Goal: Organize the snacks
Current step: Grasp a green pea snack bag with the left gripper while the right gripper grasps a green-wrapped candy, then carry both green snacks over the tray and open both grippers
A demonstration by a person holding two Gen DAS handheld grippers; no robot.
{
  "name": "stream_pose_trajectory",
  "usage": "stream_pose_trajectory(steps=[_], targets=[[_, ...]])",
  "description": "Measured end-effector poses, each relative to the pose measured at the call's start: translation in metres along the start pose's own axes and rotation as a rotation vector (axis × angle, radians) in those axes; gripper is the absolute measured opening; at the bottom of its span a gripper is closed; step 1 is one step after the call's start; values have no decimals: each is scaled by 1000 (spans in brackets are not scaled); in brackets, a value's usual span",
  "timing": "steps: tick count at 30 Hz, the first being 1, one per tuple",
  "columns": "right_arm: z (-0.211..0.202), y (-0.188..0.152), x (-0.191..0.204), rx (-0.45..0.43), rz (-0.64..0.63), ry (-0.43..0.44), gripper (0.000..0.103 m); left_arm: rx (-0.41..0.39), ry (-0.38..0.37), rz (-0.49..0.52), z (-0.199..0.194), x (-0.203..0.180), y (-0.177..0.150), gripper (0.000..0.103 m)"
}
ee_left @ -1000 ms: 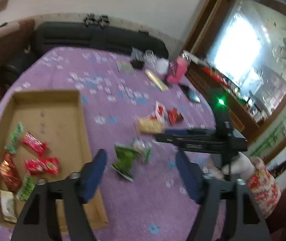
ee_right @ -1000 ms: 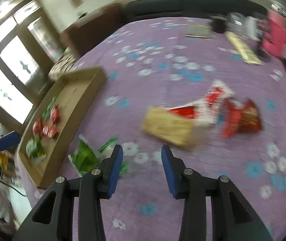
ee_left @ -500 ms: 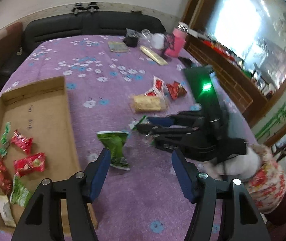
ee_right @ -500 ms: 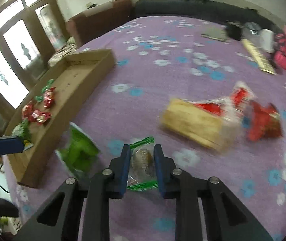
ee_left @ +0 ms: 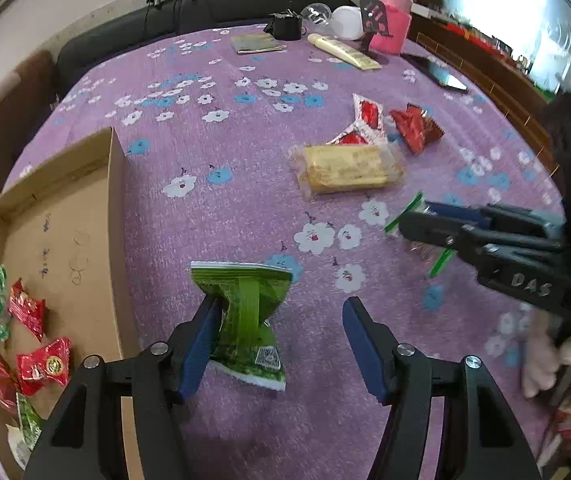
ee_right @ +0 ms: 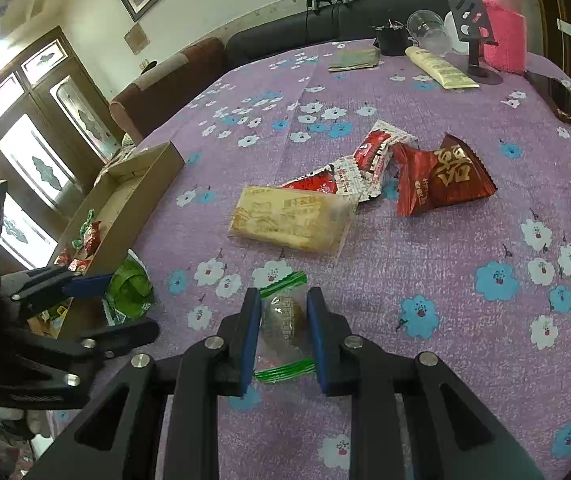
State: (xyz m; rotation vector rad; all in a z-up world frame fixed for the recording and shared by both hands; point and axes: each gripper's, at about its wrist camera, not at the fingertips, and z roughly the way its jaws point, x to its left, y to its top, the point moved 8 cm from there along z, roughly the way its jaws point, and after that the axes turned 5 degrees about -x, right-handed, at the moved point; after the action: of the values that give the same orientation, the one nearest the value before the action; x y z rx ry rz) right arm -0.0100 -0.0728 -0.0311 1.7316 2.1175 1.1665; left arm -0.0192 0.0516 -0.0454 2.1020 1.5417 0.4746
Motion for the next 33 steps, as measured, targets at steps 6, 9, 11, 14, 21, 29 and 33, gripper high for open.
stream_pose_trajectory(steps=[6, 9, 11, 14, 21, 29, 33], targets=[[-2, -1, 1, -3, -7, -6, 23, -2, -39, -23, 1, -4, -1, 25], [-2, -2, 1, -4, -12, -10, 23, -11, -58, -29, -1, -7, -4, 25], [-2, -2, 2, -4, -18, -16, 23, -20, -68, -58, -1, -5, -4, 27], [-1, -2, 3, -6, -25, -23, 23, 2, -56, -85, 6, -3, -6, 57], [-1, -2, 4, -12, -36, -43, 22, -52, -102, -85, -7, -12, -8, 34], [-16, 3, 18, -15, -7, -19, 20, -176, -184, -188, -78, 23, -3, 34], [-37, 21, 46, -49, -31, 11, 20, -244, -196, -274, -111, 64, 6, 34]])
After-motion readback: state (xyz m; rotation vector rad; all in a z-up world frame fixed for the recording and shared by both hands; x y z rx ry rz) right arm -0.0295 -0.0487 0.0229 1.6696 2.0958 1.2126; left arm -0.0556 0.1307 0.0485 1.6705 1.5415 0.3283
